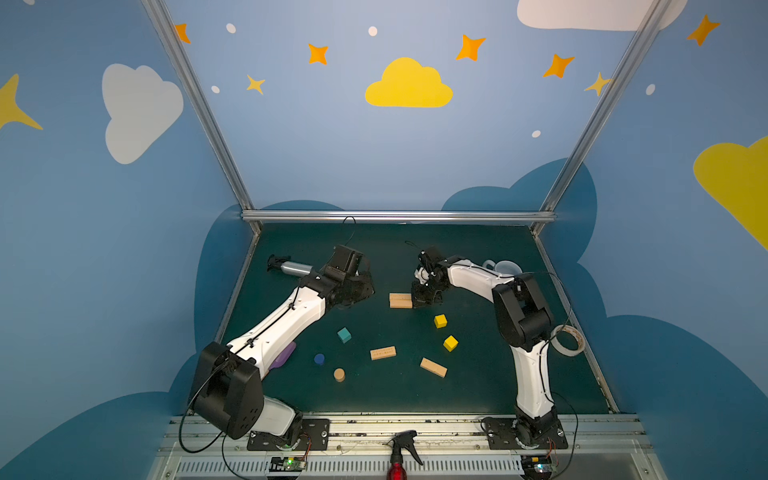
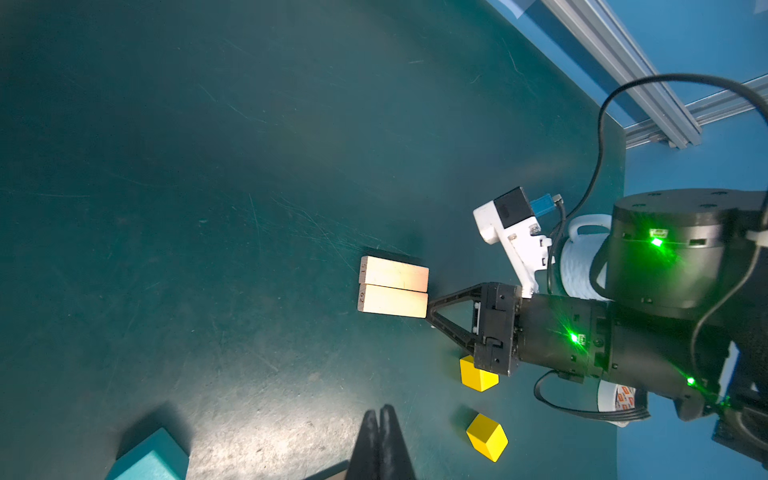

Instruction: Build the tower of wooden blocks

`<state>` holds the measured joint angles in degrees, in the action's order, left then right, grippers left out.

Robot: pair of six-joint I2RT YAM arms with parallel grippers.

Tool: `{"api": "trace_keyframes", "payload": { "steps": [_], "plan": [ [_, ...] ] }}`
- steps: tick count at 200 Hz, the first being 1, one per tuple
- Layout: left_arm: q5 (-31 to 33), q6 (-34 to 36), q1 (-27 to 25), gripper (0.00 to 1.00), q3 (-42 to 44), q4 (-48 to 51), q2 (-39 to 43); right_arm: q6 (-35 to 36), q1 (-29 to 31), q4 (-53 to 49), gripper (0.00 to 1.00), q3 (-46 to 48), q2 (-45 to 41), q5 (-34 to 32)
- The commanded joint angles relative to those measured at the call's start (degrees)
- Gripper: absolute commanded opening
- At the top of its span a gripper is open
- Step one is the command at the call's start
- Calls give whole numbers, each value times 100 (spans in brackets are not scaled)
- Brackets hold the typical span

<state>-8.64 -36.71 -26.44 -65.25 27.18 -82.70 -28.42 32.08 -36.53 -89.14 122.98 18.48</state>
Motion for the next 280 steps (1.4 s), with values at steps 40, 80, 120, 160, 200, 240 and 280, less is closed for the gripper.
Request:
{"api": "trace_keyframes", "payload": {
  "steps": [40,80,120,160,200,240,280],
  "plan": [
    [82,37,-19,6,109,45,170,-32,62,-152,0,-77,142,-108],
    [67,41,-21,6,98,58,225,30,45,-278,0,-86,88,-203],
    [-22,97,-51,7,83,73,339,56,27,-369,0,-3,-331,-348],
    [-41,283,-190,14,67,332,527,89,-5,-451,0,248,-943,-430],
    [-231,554,-536,35,46,883,877,70,1,-443,0,702,-1938,-618],
    [-305,827,-1160,58,229,1498,1278,56,16,-247,0,1391,-3173,-776],
    [-20,989,-1951,71,516,2276,1323,30,61,47,2,1987,-4056,-530]
  ]
}}
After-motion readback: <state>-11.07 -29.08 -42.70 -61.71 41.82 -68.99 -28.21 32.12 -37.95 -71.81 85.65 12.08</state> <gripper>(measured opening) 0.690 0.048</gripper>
